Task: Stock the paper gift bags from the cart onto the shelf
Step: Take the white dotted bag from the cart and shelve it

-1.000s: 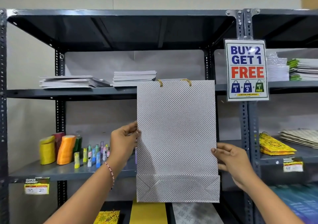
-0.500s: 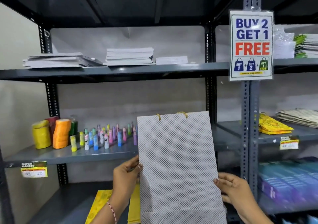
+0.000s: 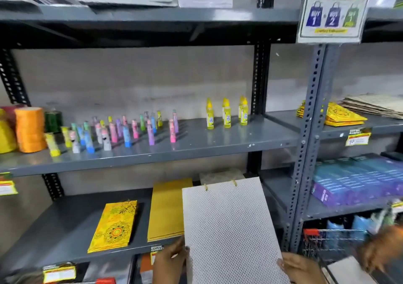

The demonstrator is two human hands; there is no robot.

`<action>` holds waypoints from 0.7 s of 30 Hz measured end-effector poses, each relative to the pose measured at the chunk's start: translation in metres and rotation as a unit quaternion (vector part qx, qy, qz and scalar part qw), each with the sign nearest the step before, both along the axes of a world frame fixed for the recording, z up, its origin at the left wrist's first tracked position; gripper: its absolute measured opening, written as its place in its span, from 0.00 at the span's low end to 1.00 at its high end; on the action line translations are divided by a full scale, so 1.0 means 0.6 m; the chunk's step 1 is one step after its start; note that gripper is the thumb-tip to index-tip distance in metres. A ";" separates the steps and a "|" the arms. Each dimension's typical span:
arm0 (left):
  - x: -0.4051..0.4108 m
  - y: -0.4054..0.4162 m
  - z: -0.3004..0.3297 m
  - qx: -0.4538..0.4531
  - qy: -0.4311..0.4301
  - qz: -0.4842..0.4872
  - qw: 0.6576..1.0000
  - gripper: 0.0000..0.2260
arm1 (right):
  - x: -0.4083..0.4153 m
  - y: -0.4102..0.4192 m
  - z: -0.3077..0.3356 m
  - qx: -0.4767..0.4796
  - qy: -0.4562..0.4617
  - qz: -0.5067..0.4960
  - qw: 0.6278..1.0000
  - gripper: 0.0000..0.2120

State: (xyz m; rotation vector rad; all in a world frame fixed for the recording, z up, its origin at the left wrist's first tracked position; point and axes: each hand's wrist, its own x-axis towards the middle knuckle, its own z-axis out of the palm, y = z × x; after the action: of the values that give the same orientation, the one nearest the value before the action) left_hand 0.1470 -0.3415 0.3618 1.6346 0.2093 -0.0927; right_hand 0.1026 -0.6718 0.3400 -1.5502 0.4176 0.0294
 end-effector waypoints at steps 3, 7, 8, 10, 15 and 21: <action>0.048 -0.038 -0.028 0.005 0.041 0.010 0.999 0.08 | 0.060 -0.044 -0.038 0.004 0.048 -0.020 0.999 0.07; 0.103 -0.088 -0.022 -0.060 0.076 -0.029 0.995 0.09 | 0.172 -0.090 -0.054 0.046 0.075 -0.073 0.993 0.08; 0.118 -0.100 -0.019 -0.068 0.070 -0.047 0.994 0.12 | 0.201 -0.097 -0.047 0.045 0.078 -0.071 0.993 0.07; 0.150 -0.119 -0.017 -0.052 0.079 -0.085 0.992 0.22 | 0.261 -0.112 -0.037 0.044 0.058 -0.074 0.995 0.07; 0.215 -0.166 -0.026 0.004 0.099 -0.057 0.993 0.16 | 0.412 -0.130 -0.008 0.011 0.004 -0.051 0.999 0.06; 0.325 -0.193 -0.068 0.172 0.072 0.022 0.982 0.10 | 0.550 -0.123 -0.016 -0.046 0.003 -0.002 0.999 0.14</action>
State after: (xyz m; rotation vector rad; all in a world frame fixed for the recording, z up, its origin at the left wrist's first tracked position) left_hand 0.3419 -0.4576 0.3209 1.9672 0.3898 -0.1465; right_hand 0.4324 -0.7457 0.3302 -1.6410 0.4319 0.0108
